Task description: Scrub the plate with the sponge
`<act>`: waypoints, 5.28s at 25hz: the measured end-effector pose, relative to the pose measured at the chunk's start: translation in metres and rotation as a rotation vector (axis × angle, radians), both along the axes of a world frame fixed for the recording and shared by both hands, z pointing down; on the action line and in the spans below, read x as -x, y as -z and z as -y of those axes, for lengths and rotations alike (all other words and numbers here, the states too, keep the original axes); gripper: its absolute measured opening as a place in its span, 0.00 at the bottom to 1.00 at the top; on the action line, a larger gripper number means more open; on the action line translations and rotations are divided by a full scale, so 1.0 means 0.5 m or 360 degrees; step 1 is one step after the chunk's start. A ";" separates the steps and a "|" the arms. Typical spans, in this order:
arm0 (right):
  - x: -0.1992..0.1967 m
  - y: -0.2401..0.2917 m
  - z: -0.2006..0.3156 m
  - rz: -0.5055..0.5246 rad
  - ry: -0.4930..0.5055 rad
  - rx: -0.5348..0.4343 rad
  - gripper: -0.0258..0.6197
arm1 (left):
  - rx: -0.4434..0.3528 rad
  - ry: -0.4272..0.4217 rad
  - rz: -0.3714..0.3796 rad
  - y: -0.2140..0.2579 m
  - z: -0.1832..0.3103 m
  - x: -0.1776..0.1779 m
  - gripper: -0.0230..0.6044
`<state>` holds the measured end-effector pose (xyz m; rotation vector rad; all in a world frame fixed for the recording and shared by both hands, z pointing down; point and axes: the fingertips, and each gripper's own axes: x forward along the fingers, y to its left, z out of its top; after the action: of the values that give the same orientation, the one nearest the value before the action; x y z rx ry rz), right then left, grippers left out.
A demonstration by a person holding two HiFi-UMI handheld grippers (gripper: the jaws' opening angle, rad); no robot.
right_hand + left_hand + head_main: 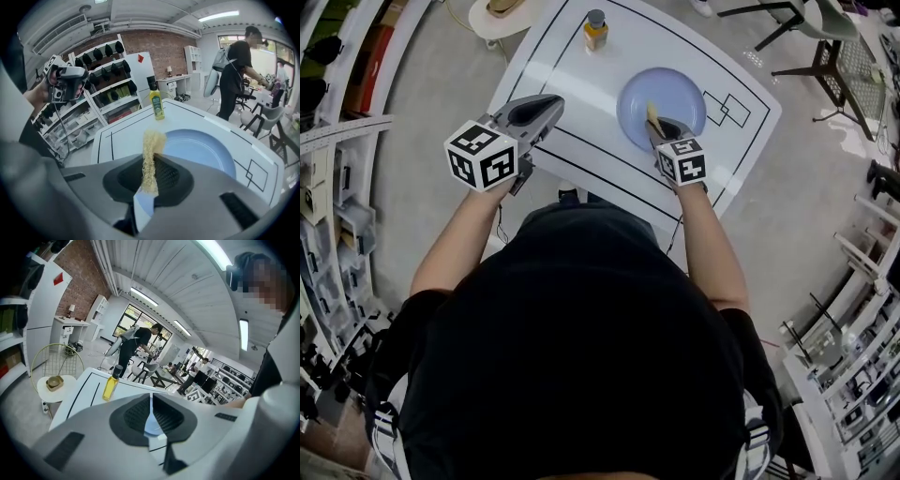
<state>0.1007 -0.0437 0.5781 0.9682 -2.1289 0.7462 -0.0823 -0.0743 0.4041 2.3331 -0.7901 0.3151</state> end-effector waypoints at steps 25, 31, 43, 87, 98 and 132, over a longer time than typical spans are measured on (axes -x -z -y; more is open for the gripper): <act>0.077 -0.154 -0.016 -0.0125 0.0385 0.0281 0.10 | 0.0149 0.0012 -0.0001 -0.073 0.006 -0.008 0.08; 0.089 -0.164 -0.012 -0.0120 0.0440 0.0298 0.10 | 0.0169 0.0015 -0.0012 -0.084 0.008 -0.013 0.08; 0.103 -0.161 0.038 -0.0116 0.0470 0.0259 0.10 | 0.0198 0.0010 -0.0015 -0.095 -0.001 -0.012 0.08; -0.128 -0.165 0.203 -0.0305 0.0104 0.0207 0.10 | 0.0224 -0.0064 -0.0002 -0.115 0.006 -0.058 0.08; -0.203 -0.152 0.185 -0.0354 -0.0063 0.0201 0.10 | 0.0225 -0.0089 -0.0014 -0.112 -0.004 -0.073 0.08; -0.253 -0.173 0.000 -0.0434 -0.0282 0.0456 0.10 | 0.0183 -0.0166 -0.0026 -0.089 -0.034 -0.091 0.08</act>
<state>0.2269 -0.0436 0.6647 1.0436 -1.6653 0.9198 -0.0369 -0.0572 0.4489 2.2697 -0.6269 0.3763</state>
